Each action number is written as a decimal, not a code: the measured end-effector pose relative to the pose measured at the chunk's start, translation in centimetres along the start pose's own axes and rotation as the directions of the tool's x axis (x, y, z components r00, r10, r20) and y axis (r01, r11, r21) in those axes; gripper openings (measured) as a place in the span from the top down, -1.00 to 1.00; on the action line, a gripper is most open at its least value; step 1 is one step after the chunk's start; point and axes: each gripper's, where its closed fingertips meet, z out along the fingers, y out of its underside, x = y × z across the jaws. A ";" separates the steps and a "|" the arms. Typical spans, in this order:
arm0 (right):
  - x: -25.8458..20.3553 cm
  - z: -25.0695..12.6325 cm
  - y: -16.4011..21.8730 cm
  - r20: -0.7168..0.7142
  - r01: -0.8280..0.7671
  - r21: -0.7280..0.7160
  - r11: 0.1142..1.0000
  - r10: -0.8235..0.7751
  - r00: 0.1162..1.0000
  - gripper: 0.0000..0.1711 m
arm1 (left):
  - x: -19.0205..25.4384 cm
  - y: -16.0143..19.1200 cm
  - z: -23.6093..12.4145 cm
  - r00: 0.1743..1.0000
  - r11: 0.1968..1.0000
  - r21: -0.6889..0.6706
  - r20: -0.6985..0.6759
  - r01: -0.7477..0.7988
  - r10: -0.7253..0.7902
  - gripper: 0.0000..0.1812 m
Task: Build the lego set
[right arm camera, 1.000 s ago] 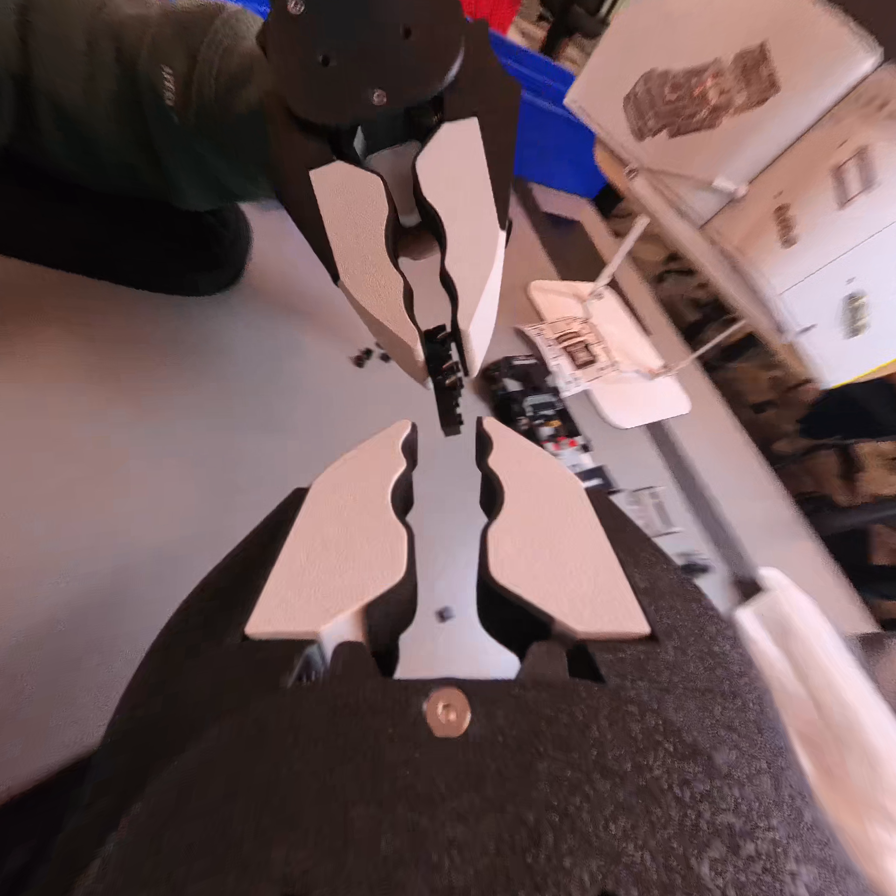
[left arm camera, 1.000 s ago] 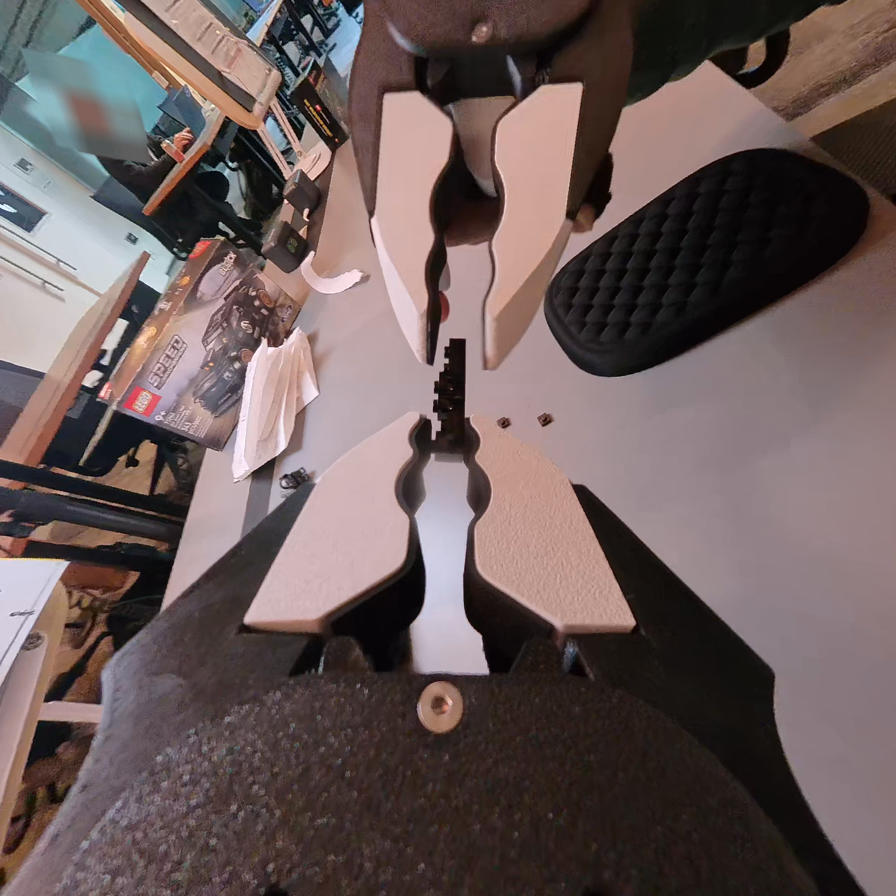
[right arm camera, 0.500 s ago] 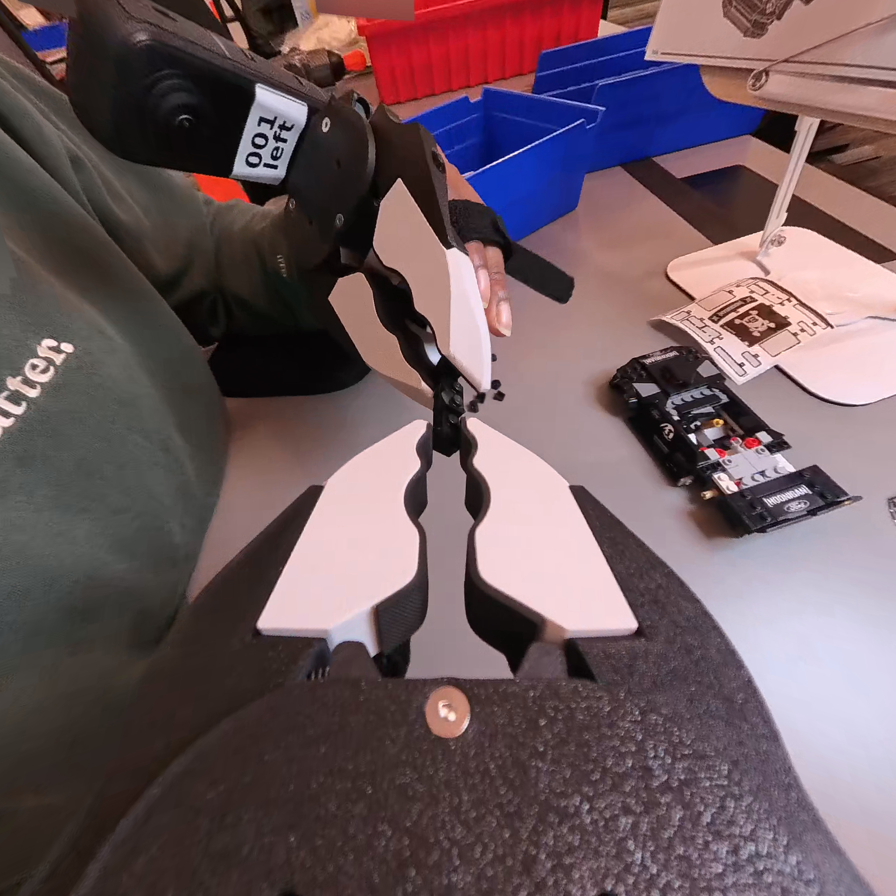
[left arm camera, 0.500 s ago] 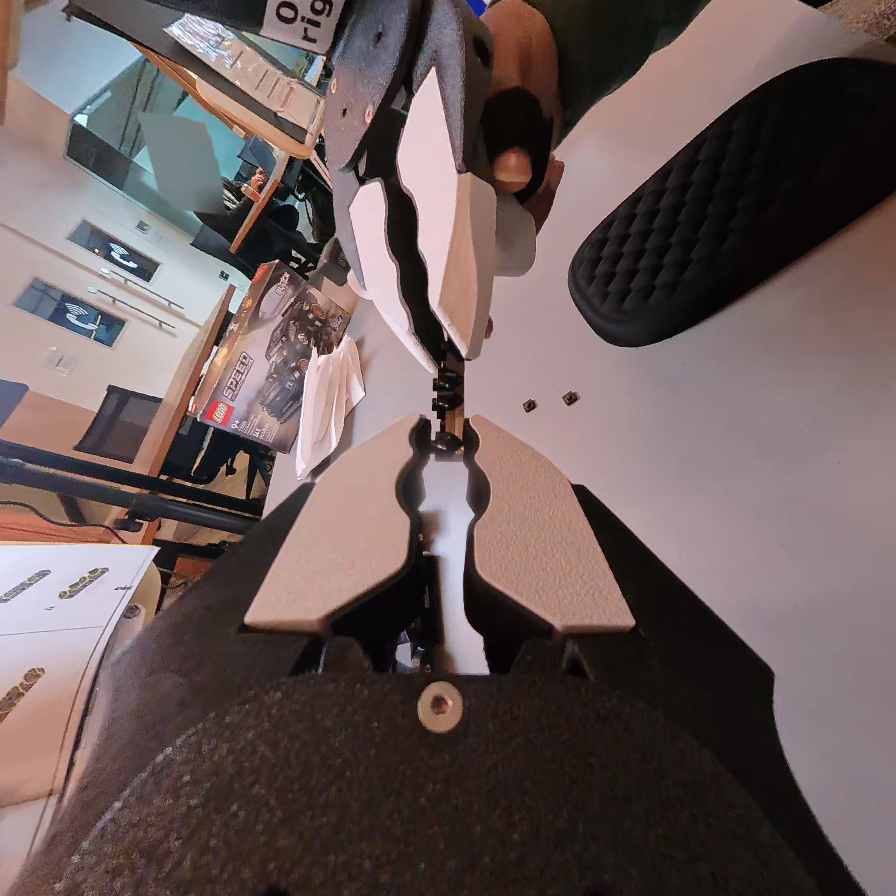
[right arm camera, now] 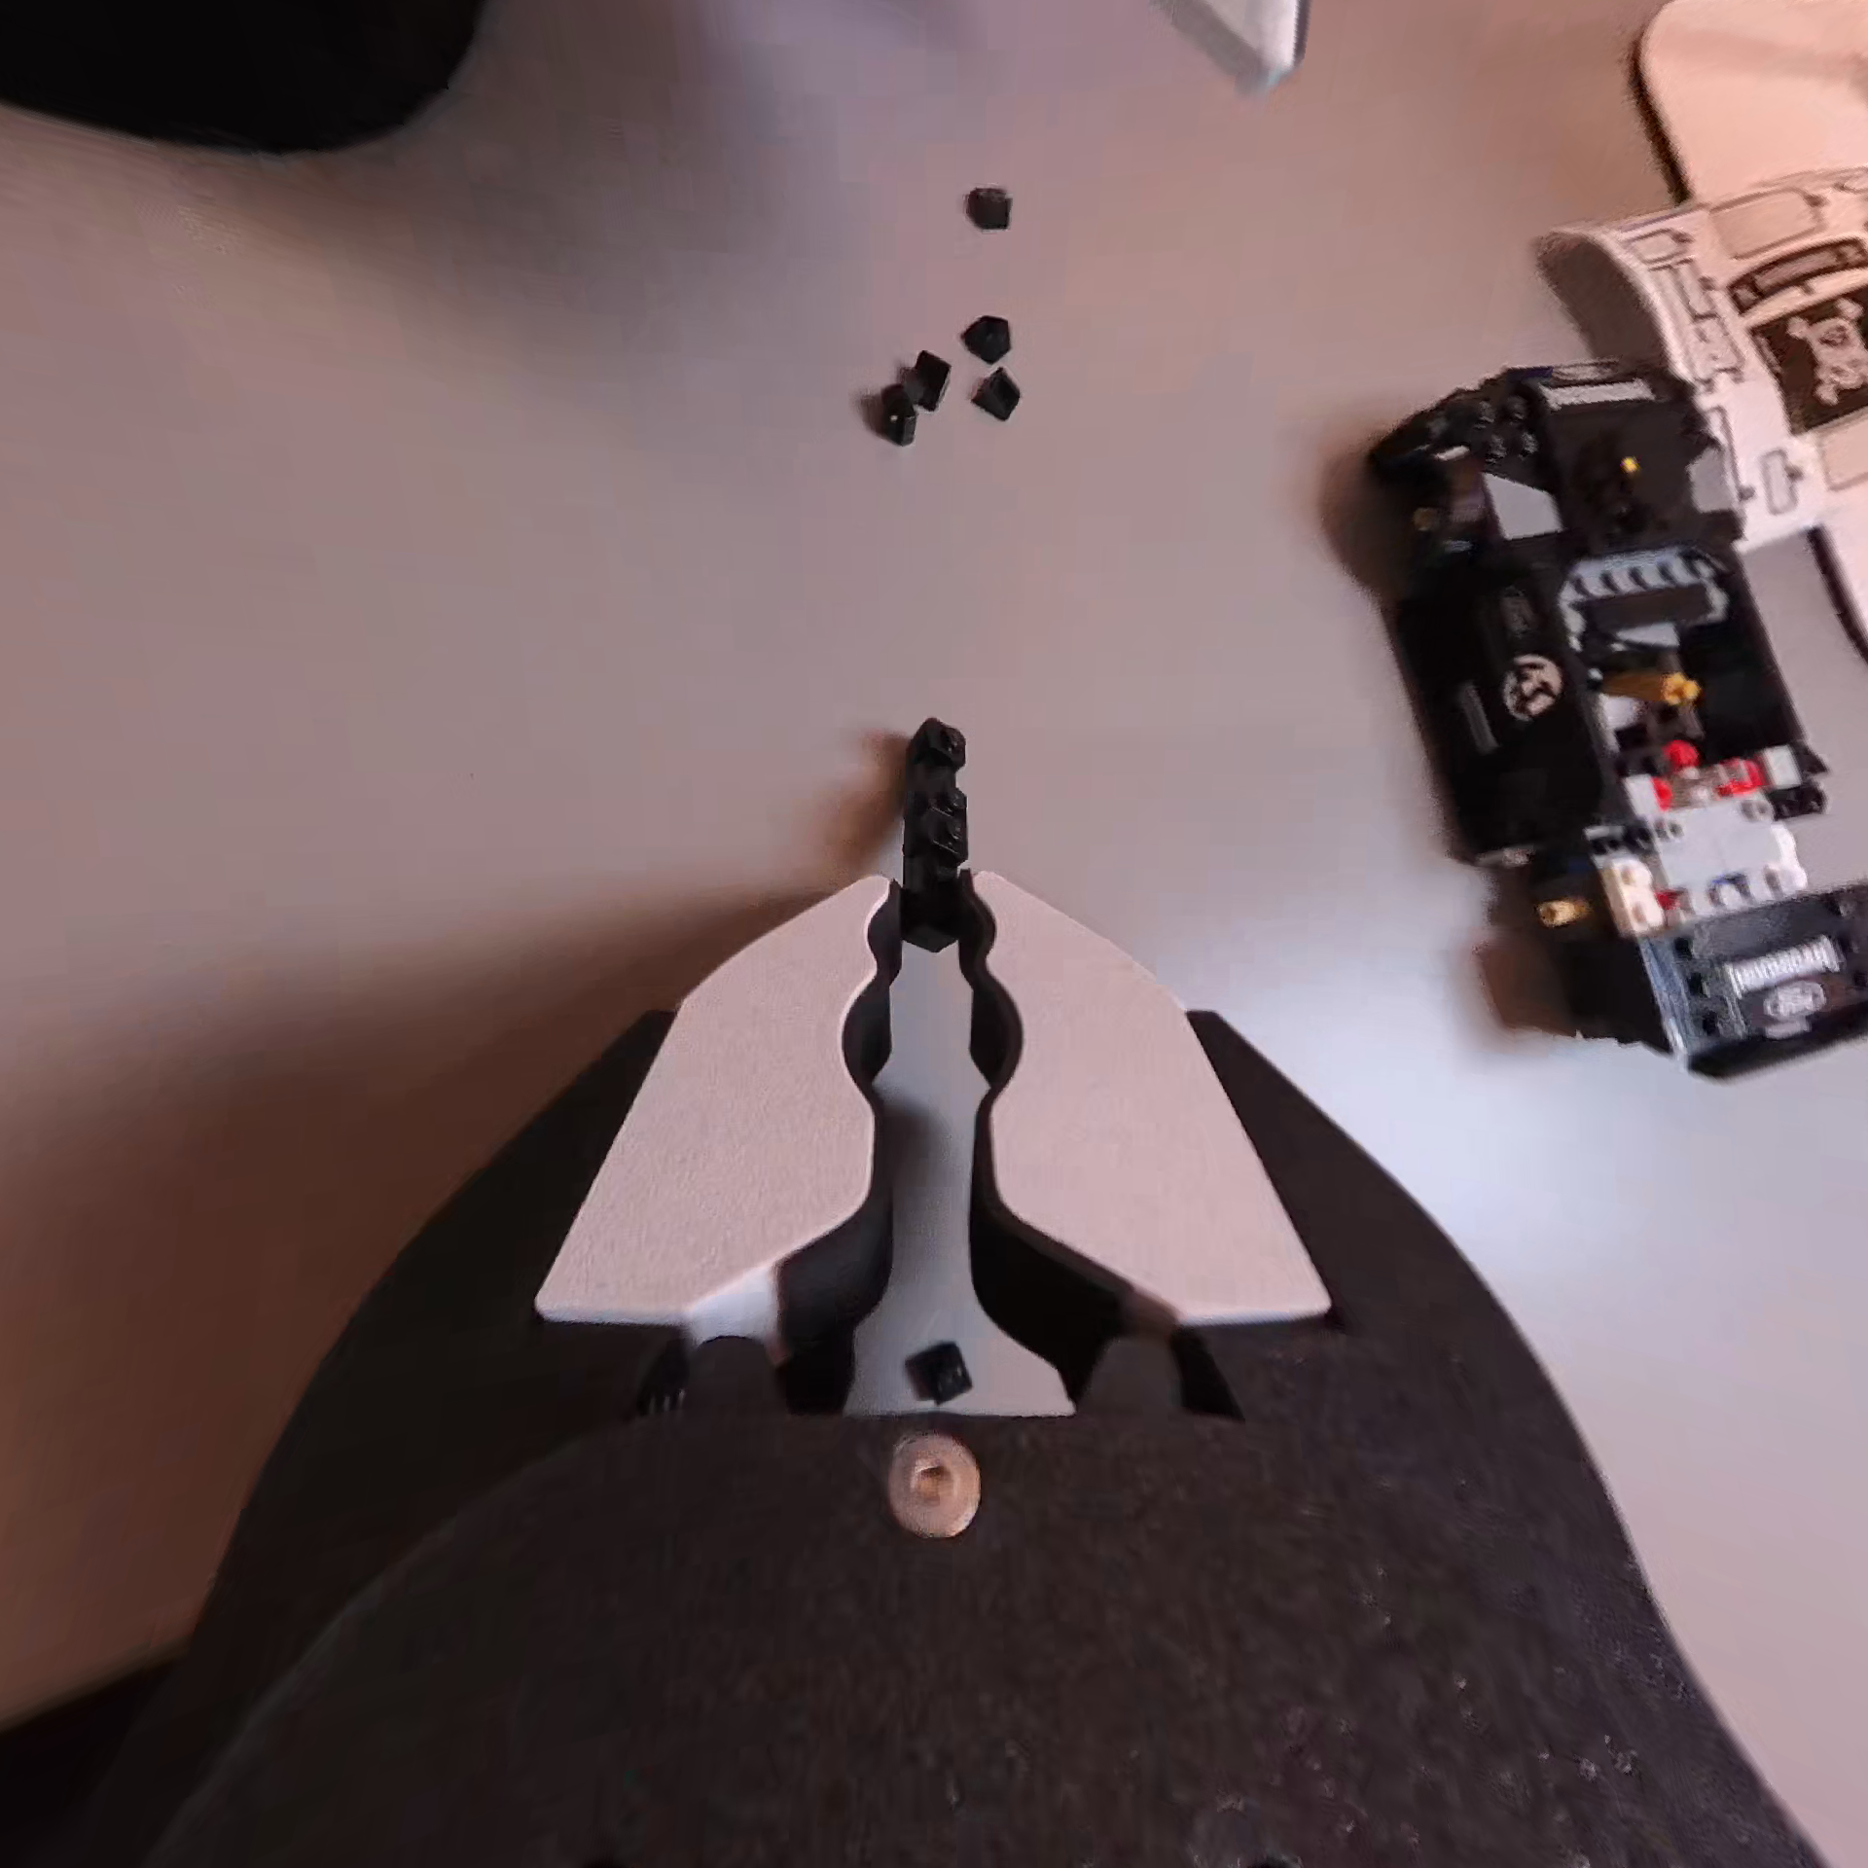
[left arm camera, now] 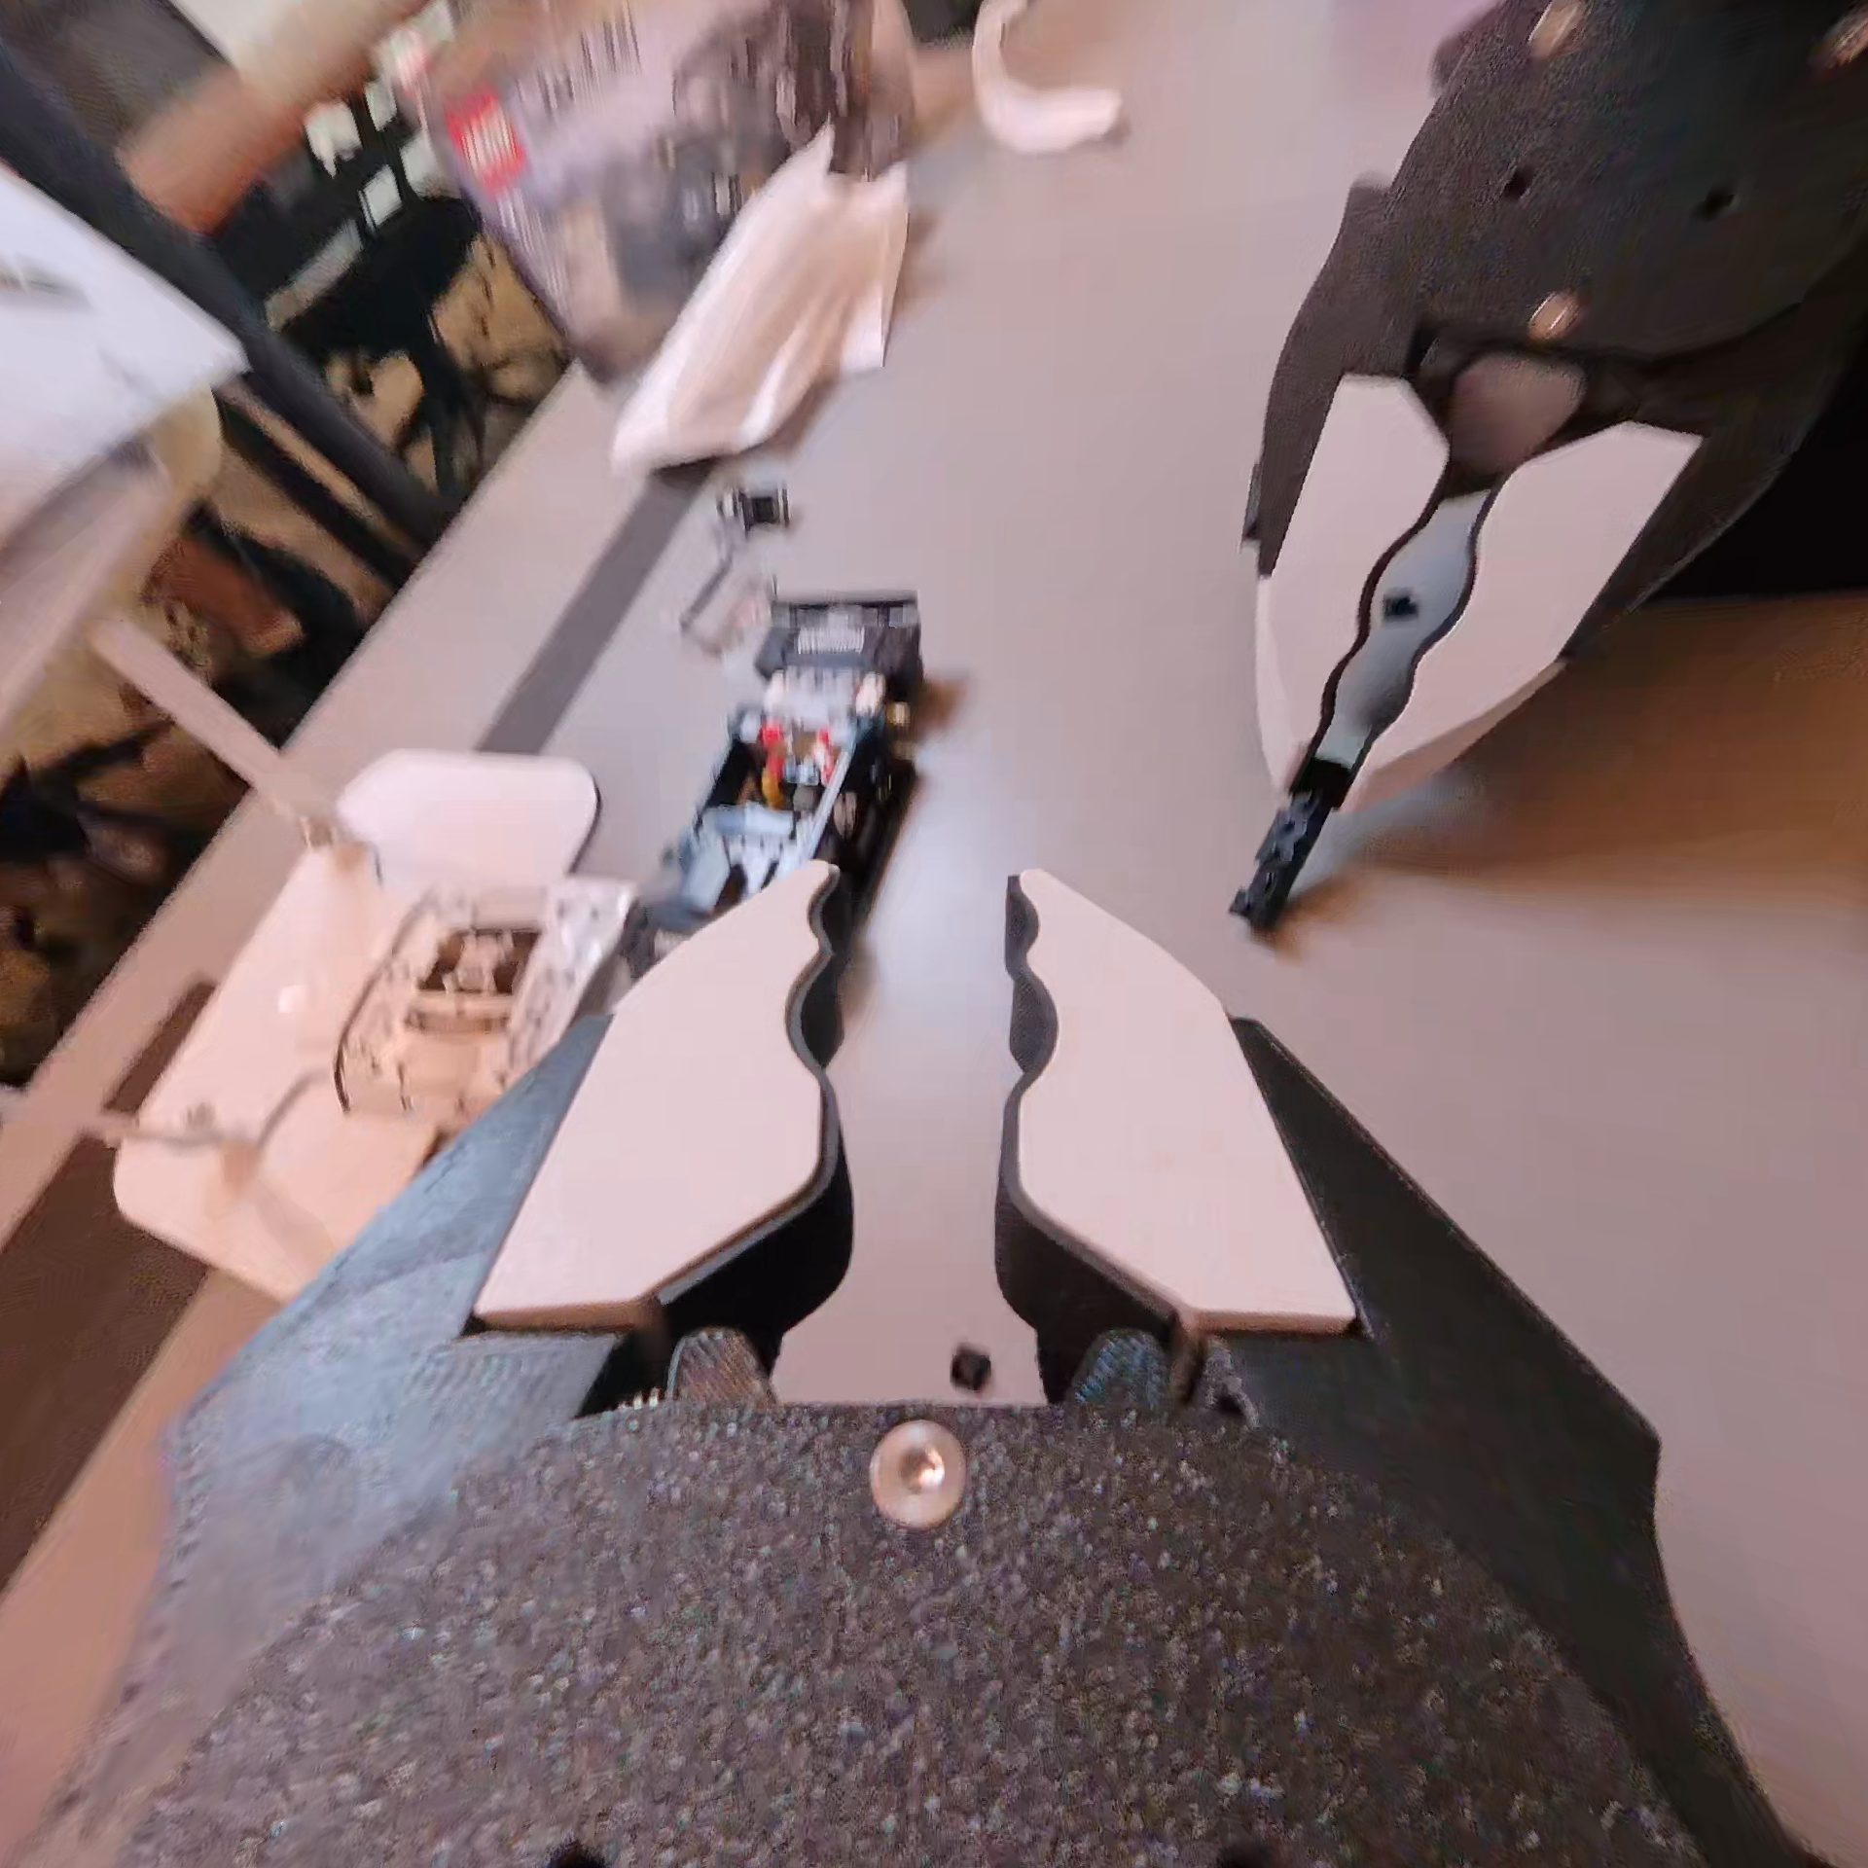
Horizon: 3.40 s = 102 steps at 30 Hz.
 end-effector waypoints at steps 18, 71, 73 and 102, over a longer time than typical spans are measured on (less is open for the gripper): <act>1.3 -1.2 -0.2 -0.012 -0.033 -0.001 0.999 0.033 0.999 0.74 | 5.9 8.6 -0.3 0.964 0.931 -0.358 -0.265 -0.069 -0.030 0.84; 0.0 -0.1 -0.4 0.107 -0.142 0.052 0.989 0.136 0.985 0.86 | 8.9 4.8 5.2 0.914 0.956 -0.292 -0.394 -0.027 -0.095 0.59; 0.1 0.2 -0.3 0.109 -0.140 0.040 0.989 0.135 0.985 0.87 | 9.1 4.9 5.6 0.909 0.956 -0.288 -0.411 -0.054 -0.073 0.61; 0.1 1.3 0.7 0.177 -0.046 -0.090 0.995 0.062 0.982 0.76 | 9.2 4.8 5.8 0.896 0.966 -0.227 -0.444 -0.121 0.008 0.80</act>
